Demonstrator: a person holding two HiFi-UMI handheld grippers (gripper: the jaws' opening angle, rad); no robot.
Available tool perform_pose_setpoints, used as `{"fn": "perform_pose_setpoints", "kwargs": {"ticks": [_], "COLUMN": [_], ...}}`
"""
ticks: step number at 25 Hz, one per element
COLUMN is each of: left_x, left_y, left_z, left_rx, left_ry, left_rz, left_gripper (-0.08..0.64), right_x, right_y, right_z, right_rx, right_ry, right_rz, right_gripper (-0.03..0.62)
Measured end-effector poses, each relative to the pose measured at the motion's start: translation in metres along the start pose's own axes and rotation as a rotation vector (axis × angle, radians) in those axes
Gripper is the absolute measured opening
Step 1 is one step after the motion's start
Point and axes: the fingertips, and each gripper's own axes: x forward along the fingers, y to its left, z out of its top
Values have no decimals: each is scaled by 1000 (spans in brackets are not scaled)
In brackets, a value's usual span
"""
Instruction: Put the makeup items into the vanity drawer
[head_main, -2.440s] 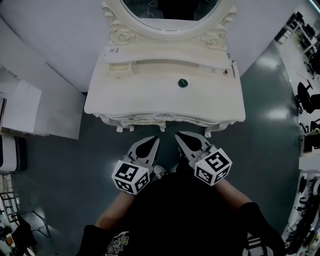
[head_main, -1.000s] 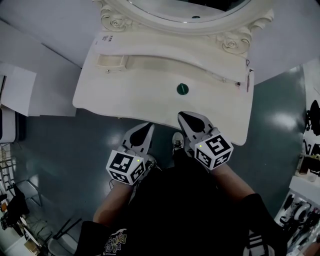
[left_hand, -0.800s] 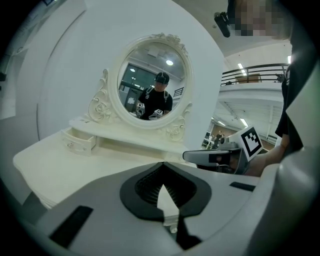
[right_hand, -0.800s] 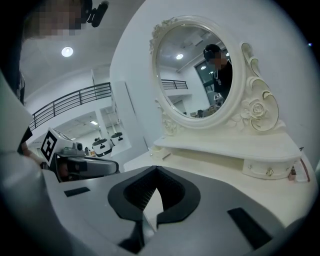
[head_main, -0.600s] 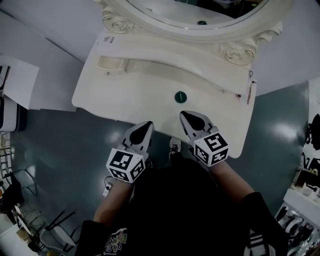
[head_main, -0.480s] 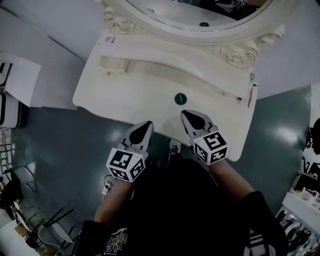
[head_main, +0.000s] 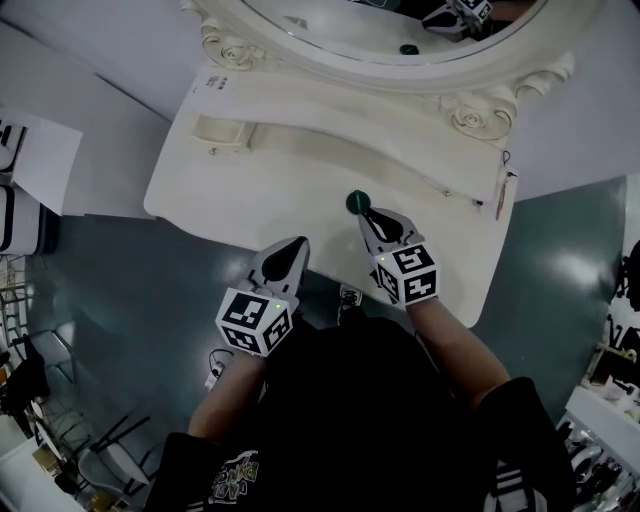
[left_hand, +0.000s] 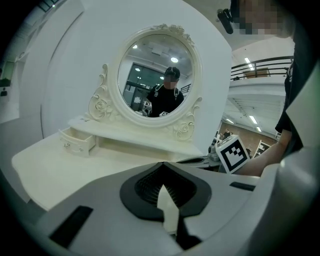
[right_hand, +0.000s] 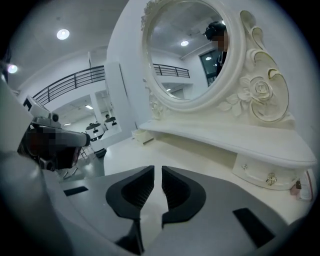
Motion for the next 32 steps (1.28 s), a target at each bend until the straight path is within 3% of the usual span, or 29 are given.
{"fn": "perform_pose_setpoints", "kwargs": {"ticks": [3, 12, 18, 26, 32], "left_x": [11, 29, 29, 25, 15], "left_y": [4, 22, 48, 68, 79], "left_z": [-2, -5, 5, 17, 22], "left_rx": [2, 19, 71, 69, 56], "left_ry": [8, 72, 113, 96, 68], "left_rz": [-30, -162, -238, -250, -231], "left_gripper": [0, 1, 0, 0, 0], "right_x": [18, 57, 70, 66, 70], "right_y": [-12, -30, -40, -36, -8], "right_z": [-10, -39, -53, -45, -7], "right_rx": [26, 67, 90, 88, 63], "right_ry": [39, 157, 246, 230, 156], "right_rz": [-30, -147, -250, -292, -238], "right_gripper": [86, 95, 78, 31, 31]}}
